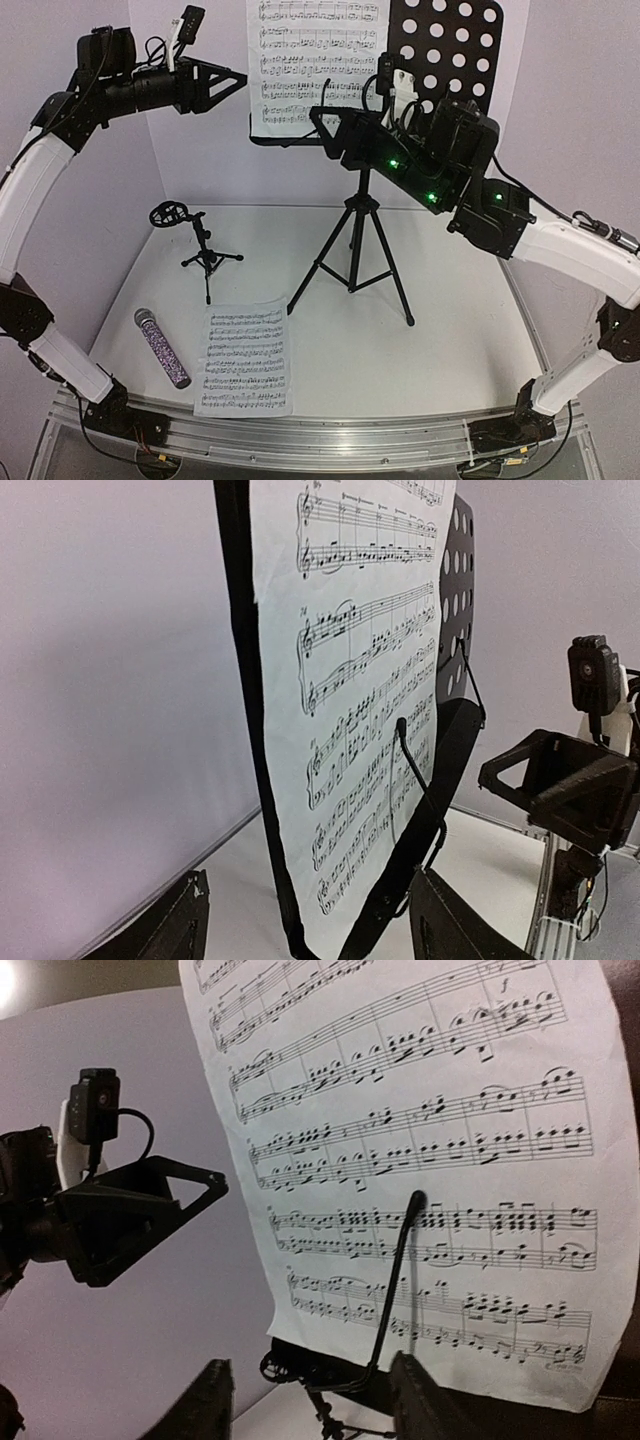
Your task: Set up the instrument practice props
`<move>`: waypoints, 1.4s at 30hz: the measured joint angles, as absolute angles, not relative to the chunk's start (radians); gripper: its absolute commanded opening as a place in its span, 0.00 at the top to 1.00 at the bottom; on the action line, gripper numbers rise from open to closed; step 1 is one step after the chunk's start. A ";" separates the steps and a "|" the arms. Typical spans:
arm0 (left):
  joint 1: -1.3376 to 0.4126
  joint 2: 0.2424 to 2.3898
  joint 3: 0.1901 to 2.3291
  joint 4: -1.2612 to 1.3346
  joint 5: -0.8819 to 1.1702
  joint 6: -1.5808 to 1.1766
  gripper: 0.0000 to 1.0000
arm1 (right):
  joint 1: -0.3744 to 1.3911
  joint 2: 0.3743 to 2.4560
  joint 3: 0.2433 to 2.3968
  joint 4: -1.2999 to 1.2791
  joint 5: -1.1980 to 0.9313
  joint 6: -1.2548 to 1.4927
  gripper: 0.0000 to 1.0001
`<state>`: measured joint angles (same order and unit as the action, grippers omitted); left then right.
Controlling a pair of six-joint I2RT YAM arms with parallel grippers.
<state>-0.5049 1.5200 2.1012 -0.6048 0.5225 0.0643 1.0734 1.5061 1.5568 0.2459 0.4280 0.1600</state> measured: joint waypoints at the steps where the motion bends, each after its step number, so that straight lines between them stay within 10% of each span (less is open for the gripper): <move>1: -0.505 1.508 2.080 -0.604 0.524 0.053 0.29 | 1.078 1.501 1.565 0.218 0.408 0.172 0.23; 6: -0.501 1.399 1.900 -0.598 0.550 0.018 0.27 | 1.116 1.475 1.586 0.072 0.300 0.185 0.11; 23: -0.498 0.865 1.284 -0.757 0.735 0.312 0.28 | 1.213 1.330 1.301 -0.414 0.014 0.498 0.14; 42: -0.498 0.805 1.005 -0.629 0.741 0.172 0.27 | 1.112 2.079 1.405 -0.292 -0.038 0.843 0.26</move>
